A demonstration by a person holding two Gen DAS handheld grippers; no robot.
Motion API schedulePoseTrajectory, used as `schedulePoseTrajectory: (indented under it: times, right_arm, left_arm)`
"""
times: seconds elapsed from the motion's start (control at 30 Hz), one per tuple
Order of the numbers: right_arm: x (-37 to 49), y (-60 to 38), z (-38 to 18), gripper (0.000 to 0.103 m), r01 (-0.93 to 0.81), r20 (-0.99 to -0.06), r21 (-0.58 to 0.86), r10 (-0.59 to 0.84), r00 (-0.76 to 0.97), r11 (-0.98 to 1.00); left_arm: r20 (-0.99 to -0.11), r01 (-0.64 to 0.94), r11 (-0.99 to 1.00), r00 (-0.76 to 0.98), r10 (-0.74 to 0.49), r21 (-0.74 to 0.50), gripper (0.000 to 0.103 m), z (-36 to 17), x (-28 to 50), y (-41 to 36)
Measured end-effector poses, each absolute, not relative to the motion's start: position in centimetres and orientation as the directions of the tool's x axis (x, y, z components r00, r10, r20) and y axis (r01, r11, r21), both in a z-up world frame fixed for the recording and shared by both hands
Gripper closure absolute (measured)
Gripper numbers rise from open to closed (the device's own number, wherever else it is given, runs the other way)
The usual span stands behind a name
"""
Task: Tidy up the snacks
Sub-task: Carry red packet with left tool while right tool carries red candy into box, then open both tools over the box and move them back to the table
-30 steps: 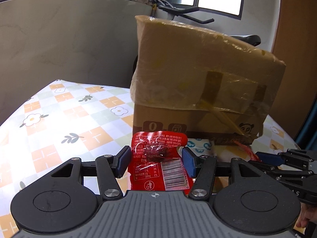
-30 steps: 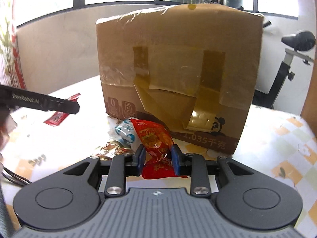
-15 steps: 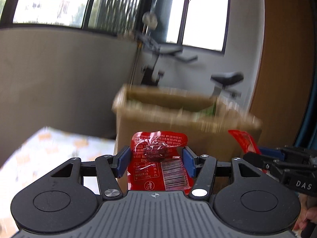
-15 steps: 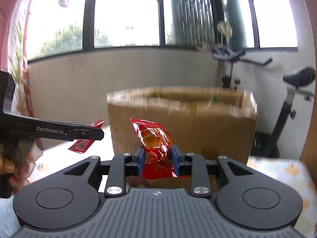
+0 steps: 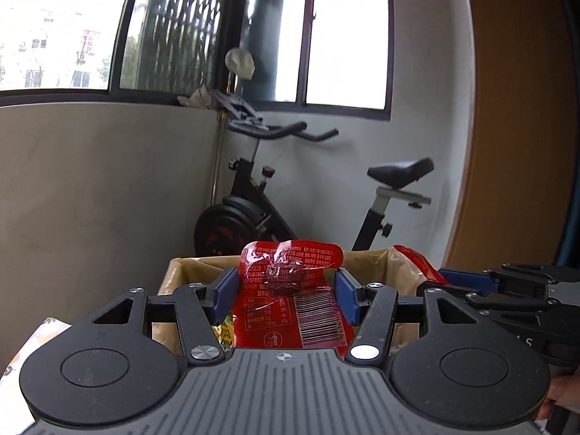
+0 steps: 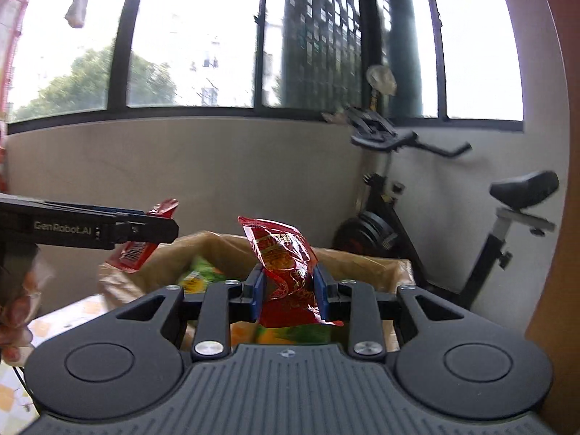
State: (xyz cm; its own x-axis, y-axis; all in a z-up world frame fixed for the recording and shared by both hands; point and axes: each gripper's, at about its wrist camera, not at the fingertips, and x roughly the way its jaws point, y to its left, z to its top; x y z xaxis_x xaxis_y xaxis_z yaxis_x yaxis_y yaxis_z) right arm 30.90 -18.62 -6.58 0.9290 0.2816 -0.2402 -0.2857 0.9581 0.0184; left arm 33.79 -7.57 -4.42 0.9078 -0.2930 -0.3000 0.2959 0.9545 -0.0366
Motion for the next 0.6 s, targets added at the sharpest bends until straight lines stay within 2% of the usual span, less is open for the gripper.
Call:
schedulePoseTrajectory:
  times: [0.2,0.47,0.53,0.6]
  right_arm:
    - [32.8,-19.1,-8.7,0.073,-0.231,-0.341,0.011,0.221,0.914,0.973]
    - [32.9,-20.3,-9.7,0.071,-0.198,-0.386,0.051,0.202,0.9,0.979]
    - [32.7,-20.3,-9.5,0.067,-0.198,-0.388,0.053,0.203,0.899,0.979]
    - [32.4,-20.2,-9.3,0.054,-0.201,-0.383,0.062,0.21,0.9,0.978]
  left_arm:
    - [-0.376,0.276,0.961,0.889,-0.263,-0.02,0.042,-5.7,36.2,-7.8]
    - [-0.442,0.274,0.962,0.865,-0.239,0.016,0.034,-6.7,36.6,-7.4]
    - [-0.44,0.267,0.964,0.867,-0.232,0.017,0.022,-6.8,36.4,-7.0]
    - [-0.434,0.257,0.966,0.872,-0.229,0.007,0.016,-6.8,36.3,-6.6]
